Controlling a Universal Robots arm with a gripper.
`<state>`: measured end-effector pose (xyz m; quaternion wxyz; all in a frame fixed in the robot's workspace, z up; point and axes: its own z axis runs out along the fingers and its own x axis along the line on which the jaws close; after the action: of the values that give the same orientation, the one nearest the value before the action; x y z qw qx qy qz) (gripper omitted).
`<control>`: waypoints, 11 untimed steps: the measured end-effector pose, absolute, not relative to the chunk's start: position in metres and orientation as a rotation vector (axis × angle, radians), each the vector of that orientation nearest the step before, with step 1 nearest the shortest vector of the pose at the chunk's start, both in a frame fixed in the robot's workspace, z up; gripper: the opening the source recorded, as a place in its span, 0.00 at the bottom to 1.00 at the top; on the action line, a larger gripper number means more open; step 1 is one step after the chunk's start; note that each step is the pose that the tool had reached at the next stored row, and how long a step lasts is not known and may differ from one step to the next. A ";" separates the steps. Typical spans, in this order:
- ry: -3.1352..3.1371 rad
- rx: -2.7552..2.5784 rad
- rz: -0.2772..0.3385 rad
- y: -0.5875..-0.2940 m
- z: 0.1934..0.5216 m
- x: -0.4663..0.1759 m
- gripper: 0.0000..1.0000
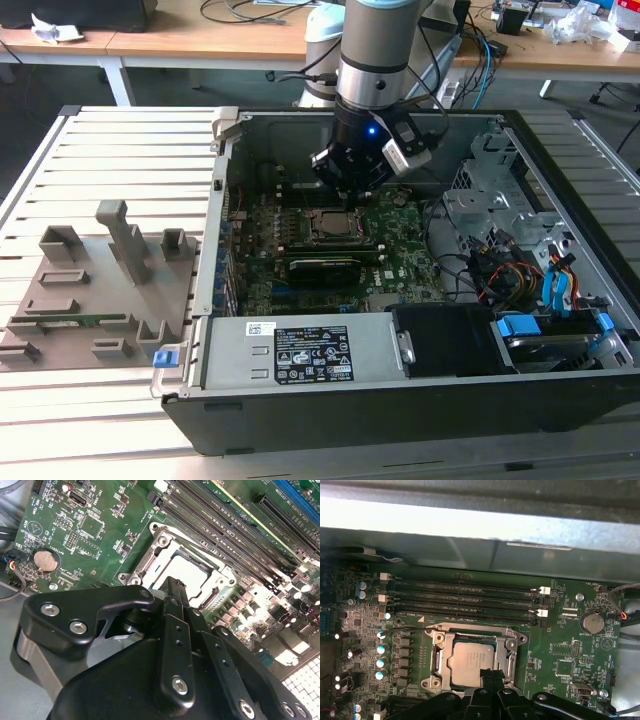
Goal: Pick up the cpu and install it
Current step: 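Install the first cpu locking lever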
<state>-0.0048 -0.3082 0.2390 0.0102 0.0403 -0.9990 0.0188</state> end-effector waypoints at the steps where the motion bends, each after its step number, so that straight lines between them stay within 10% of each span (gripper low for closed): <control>1: -3.118 0.126 0.059 -0.308 0.239 -0.005 0.11; 11: -3.119 0.125 0.057 -0.308 0.240 -0.019 0.11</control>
<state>-0.0192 -0.3081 0.2403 0.0095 0.0402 -0.9990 0.0184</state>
